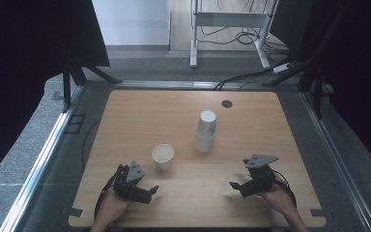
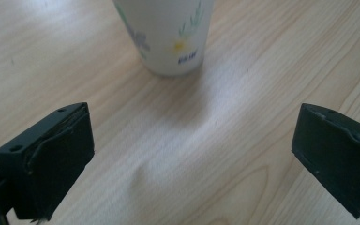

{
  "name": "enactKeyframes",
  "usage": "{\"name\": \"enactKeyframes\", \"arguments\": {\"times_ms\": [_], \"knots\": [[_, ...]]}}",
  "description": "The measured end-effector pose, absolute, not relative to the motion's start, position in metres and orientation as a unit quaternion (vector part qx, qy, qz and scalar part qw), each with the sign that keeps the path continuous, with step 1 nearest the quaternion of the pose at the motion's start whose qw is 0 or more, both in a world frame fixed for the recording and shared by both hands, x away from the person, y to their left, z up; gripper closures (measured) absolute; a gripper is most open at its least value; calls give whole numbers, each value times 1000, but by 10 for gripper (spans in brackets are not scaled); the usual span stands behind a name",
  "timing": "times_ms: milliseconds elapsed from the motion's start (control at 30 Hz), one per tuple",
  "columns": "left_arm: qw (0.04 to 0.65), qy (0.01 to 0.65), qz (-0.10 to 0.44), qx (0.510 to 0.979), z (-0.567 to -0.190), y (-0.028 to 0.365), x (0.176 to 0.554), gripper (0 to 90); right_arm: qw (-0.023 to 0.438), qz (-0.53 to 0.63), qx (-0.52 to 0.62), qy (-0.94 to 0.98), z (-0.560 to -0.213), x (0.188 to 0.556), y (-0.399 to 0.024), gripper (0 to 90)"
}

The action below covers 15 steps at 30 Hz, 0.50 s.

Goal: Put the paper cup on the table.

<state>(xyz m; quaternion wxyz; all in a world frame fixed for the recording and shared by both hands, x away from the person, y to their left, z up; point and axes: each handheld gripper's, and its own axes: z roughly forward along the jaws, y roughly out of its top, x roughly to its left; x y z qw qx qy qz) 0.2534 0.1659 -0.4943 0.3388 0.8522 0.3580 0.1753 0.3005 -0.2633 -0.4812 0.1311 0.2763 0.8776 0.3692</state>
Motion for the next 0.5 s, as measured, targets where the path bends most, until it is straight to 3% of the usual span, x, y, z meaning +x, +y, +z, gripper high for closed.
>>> {"name": "enactKeyframes", "arguments": {"times_ms": [500], "knots": [[292,353,170,873,-509,158,254,0,110,326,300,890,-507,289,-274,0]]}}
